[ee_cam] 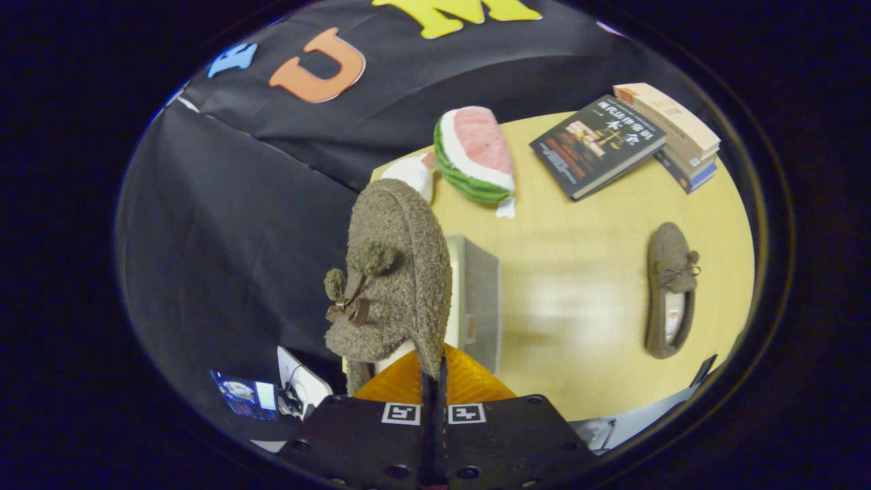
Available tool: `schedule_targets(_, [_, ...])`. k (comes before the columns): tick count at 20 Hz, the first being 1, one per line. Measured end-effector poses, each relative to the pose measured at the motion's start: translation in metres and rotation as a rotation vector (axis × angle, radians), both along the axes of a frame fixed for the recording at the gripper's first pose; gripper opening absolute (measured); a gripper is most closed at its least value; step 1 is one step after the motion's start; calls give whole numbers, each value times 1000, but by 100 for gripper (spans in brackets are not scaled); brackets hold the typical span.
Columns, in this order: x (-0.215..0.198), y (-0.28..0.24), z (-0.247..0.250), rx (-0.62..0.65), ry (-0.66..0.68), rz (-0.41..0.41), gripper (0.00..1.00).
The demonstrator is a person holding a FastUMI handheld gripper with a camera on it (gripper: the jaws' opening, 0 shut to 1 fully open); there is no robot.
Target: Open the storage box then place both shoes into the box .Put the left shoe in first, then the right shoe, with the right side of both shoes facing outward in a uniform manner.
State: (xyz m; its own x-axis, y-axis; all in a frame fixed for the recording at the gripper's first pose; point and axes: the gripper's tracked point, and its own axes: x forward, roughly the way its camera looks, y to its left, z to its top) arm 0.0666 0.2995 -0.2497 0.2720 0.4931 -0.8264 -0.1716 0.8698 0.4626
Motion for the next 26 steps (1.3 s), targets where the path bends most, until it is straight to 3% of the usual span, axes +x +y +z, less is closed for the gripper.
schedule_targets(3, [-8,49,-30,-36,50,17,0])
schedule_targets(7, [-2,88,-83,-126,106,-22,0])
schedule_targets(12, [18,102,-139,-302,118,-69,0])
schedule_targets(18, [23,109,-193,-389,175,-89,1])
schedule_targets(23, [25,108,-205,-413,192,-95,4])
schedule_targets(26, [29,108,-200,-389,180,-91,21])
